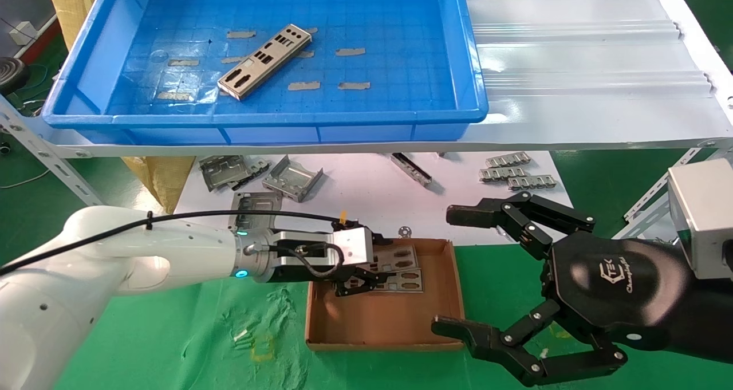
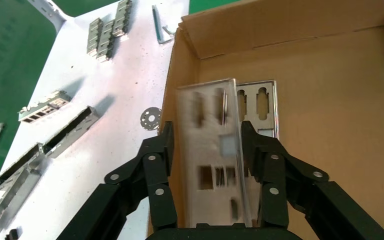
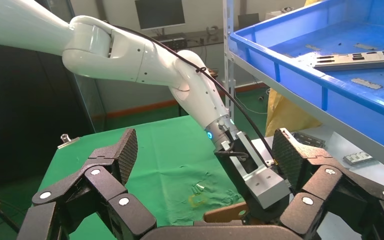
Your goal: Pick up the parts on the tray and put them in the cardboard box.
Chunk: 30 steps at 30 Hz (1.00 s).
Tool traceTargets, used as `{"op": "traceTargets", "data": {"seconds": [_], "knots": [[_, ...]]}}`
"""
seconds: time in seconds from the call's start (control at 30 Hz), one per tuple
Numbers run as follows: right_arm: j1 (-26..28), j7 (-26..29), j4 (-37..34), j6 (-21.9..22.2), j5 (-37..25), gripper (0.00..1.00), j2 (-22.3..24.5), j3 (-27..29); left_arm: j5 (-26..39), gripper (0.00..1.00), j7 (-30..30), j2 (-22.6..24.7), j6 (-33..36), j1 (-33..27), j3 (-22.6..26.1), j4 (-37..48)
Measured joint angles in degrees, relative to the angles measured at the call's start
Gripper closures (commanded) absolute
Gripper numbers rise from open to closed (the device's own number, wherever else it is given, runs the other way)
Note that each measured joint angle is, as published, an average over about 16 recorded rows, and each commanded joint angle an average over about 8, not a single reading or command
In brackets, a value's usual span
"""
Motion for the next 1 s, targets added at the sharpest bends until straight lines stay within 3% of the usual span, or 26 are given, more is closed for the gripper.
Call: {"op": "traceTargets", "data": {"seconds": [0.4,1.0], "knots": [[0.0,0.0,0.0,0.0,0.0,0.00,0.0,0.0,-3.0,0.00,-4.0,-0.6,2.9,-0.2,1.9,-1.0],[0.0,0.0,0.0,0.0,0.0,0.00,0.0,0.0,-11.8,0.00,-11.2,-3.7,22.6,-3.4,-1.1,4.5]]}}
